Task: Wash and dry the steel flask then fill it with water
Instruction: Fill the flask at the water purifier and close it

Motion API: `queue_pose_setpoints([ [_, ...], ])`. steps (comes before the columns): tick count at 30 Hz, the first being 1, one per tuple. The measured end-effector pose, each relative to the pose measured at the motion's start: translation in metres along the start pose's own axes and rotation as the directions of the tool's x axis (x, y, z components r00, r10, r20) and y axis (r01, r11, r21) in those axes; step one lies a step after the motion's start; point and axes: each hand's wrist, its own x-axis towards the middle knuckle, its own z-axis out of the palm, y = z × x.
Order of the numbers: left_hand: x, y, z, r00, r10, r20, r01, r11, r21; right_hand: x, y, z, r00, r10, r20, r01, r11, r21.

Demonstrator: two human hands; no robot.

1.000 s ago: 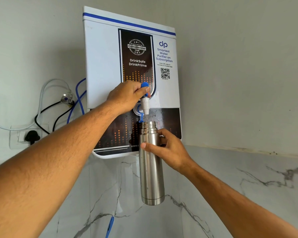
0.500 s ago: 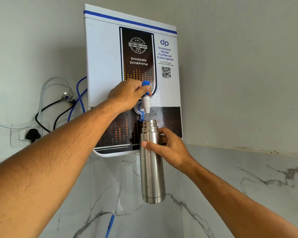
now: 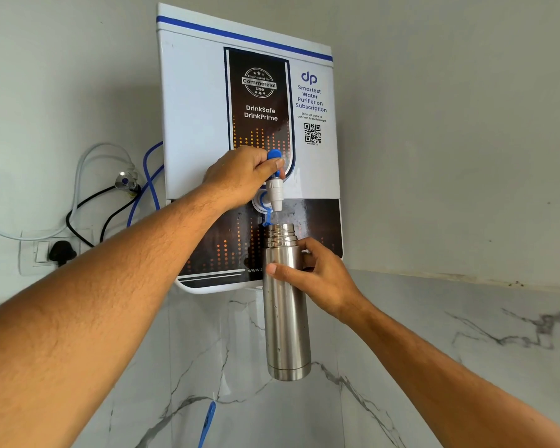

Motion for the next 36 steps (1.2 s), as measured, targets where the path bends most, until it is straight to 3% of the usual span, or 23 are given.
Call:
queue_pose_setpoints([
  [36,-0.0028,0.0028,-0.0002,1.0,-0.008,-0.006,0.008,1.0,0.004,0.0026,0.0042,0.0004,1.0,0.005,-0.005,-0.005,1.0,-0.008],
])
